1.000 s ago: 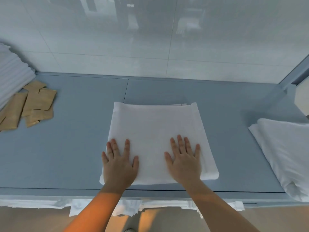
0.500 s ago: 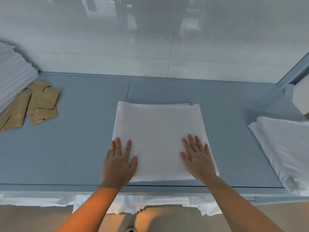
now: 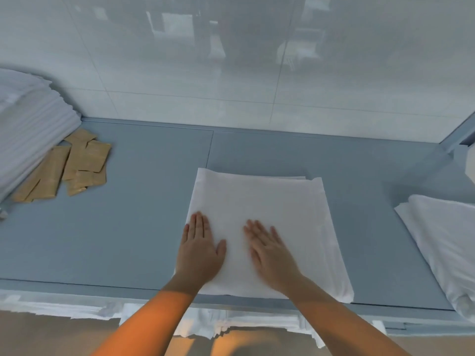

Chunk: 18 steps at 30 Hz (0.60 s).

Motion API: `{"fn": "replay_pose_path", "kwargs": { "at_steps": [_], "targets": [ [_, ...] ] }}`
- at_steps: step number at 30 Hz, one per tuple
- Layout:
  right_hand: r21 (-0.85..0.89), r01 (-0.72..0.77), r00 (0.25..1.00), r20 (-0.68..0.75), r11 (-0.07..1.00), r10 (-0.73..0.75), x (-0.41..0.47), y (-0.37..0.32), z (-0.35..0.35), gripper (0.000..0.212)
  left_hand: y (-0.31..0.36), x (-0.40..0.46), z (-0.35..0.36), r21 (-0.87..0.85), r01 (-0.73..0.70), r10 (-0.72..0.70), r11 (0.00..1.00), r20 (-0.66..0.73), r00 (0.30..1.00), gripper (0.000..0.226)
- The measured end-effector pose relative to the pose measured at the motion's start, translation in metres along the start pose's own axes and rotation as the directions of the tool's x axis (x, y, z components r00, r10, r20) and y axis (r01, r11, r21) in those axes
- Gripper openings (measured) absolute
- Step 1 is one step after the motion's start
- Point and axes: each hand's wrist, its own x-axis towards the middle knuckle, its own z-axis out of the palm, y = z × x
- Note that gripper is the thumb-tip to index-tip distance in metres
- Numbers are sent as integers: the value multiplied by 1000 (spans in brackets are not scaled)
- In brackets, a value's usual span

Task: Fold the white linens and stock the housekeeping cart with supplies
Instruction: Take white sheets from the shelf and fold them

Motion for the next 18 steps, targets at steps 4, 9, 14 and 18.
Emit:
{"fn": "replay_pose_path", "kwargs": {
  "at_steps": [4,9,14,18],
  "targets": [
    [226,188,968,121,956,-219,74,-41,18,47,-5,-11,4,29,-21,22,999,-53,998,80],
    [141,354,895,237,925,-378,138,-47,43,46,-7,-25,6,-35,42,-45,999,-87,995,86],
    [-148,317,914,310,937,-260,208,-19,49,52,-7,-25,13,-68,84,-91,994,-107,990,88],
    [-359,44,958,279,932,62,243,-20,32,55,-9,-26,13,-9,111,-111,994,-85,990,98]
  ]
}}
